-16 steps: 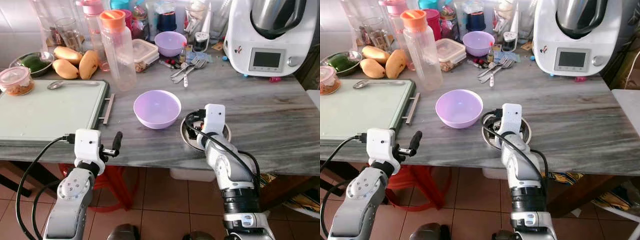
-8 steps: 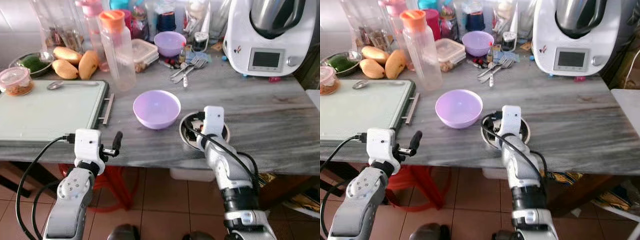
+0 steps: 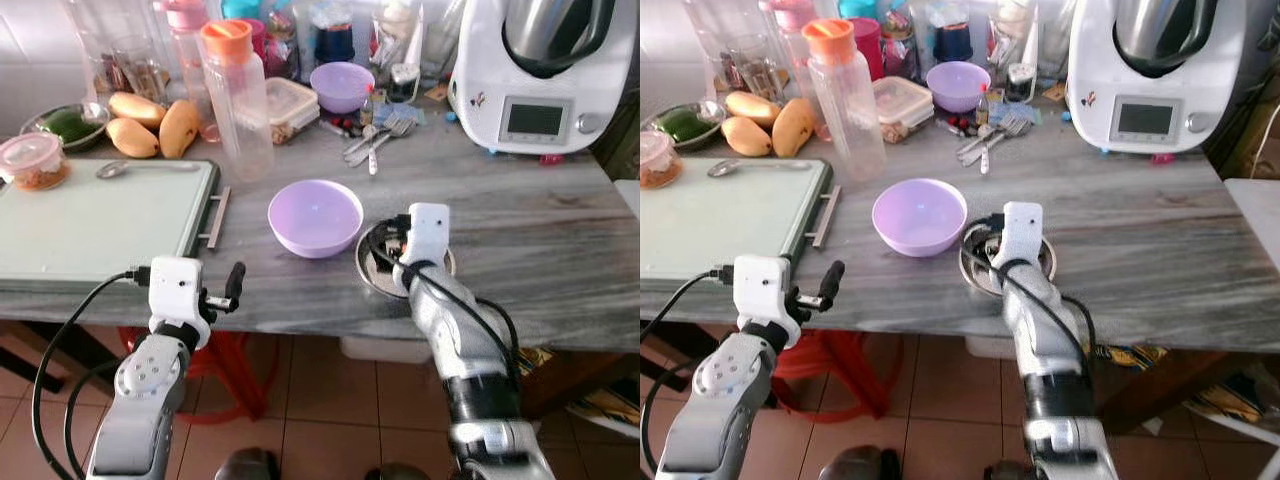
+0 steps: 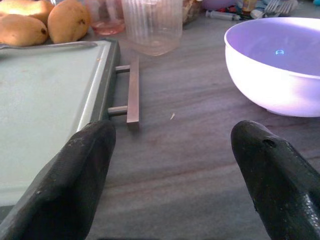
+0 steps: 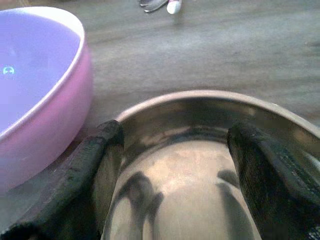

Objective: Setting the table

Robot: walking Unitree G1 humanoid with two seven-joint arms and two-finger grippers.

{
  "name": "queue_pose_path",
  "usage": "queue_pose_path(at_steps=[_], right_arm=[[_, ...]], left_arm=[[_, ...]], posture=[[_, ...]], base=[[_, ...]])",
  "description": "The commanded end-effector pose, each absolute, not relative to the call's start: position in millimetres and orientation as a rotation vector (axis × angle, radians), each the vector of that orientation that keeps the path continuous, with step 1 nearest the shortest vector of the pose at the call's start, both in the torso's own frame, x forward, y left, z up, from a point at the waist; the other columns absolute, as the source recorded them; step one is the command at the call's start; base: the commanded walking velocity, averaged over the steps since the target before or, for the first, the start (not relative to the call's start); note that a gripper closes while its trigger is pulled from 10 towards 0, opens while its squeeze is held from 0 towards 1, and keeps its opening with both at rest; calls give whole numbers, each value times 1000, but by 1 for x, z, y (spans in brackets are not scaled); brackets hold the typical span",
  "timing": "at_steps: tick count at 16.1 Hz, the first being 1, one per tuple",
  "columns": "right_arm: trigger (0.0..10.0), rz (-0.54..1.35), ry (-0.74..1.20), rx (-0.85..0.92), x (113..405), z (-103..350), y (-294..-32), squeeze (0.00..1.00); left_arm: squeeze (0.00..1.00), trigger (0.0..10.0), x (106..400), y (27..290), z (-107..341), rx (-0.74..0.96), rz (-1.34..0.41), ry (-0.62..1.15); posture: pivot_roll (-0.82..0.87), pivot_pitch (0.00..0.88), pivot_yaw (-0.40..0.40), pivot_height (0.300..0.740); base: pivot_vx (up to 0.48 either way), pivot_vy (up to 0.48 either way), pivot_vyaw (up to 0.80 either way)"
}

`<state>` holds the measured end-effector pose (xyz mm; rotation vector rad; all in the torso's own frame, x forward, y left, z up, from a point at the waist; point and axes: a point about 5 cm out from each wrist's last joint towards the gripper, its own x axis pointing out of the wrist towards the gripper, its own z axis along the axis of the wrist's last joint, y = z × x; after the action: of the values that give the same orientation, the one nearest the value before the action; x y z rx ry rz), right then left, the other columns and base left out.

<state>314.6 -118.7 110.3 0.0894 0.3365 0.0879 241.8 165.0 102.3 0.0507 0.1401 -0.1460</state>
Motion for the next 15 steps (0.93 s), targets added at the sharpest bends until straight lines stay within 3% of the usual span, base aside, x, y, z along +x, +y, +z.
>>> queue_pose_path(at_steps=[1,6,9,15], right_arm=[[10000,115,269,42,313,124,-116,0],[10000,128,172,-59,295,145,-125,0],[10000,76,-9,-21,281,156,-139,0],[10000,-47,-100,-92,261,140,-168,0]], left_arm=[[0,10000,242,164,102,49,-150,143],[0,10000,246,166,100,40,-145,141],[0,10000,243,167,94,-30,-92,146],[0,10000,262,164,99,-38,-71,86]], posture=[[23,0,43,740],[7,0,37,740],[-12,0,31,740],[-17,0,31,740]], base=[[0,0,0],[0,0,0],[0,0,0],[-85,0,0]])
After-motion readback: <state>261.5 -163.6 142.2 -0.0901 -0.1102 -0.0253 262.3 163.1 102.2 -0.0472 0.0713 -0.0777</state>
